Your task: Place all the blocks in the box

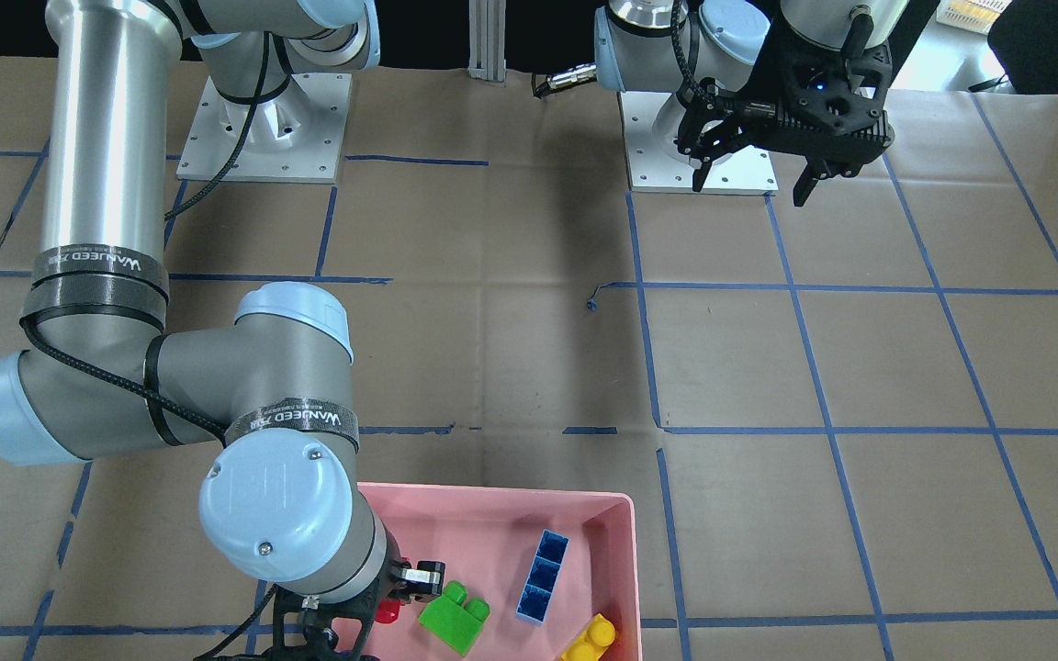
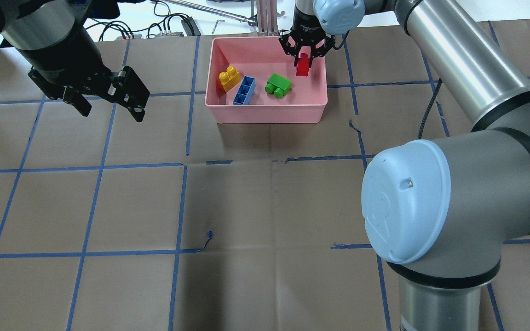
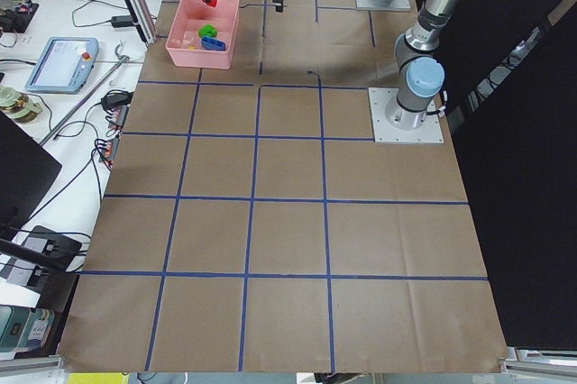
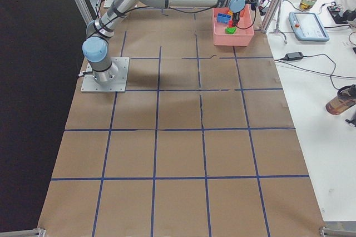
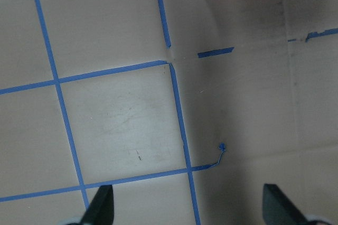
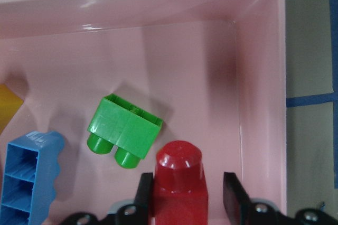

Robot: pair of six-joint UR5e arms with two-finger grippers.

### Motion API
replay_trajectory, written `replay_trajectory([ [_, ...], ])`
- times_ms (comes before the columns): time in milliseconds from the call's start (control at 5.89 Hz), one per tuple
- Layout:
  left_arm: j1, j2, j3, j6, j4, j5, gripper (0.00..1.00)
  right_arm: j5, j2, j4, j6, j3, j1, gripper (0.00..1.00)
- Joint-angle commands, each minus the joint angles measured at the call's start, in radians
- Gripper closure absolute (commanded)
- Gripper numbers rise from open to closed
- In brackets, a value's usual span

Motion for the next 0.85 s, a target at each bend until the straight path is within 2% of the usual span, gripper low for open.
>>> replay_trajectory([
  [0, 0.0, 0.0, -0.002, 0.0, -0.002, 0.0, 0.01, 0.002, 0.003, -0.014, 0.023, 0.0, 0.001, 0.01],
  [340, 0.003, 0.002, 0.0, 0.0, 0.002, -0.002, 0.01, 0.001, 0.003, -0.012, 0.011, 0.0, 0.001, 0.01],
  [679, 0.002, 0.0, 0.0, 0.0, 0.001, 0.0, 0.01, -0.01, 0.004, -0.012, -0.143, 0.002, 0.001, 0.01],
])
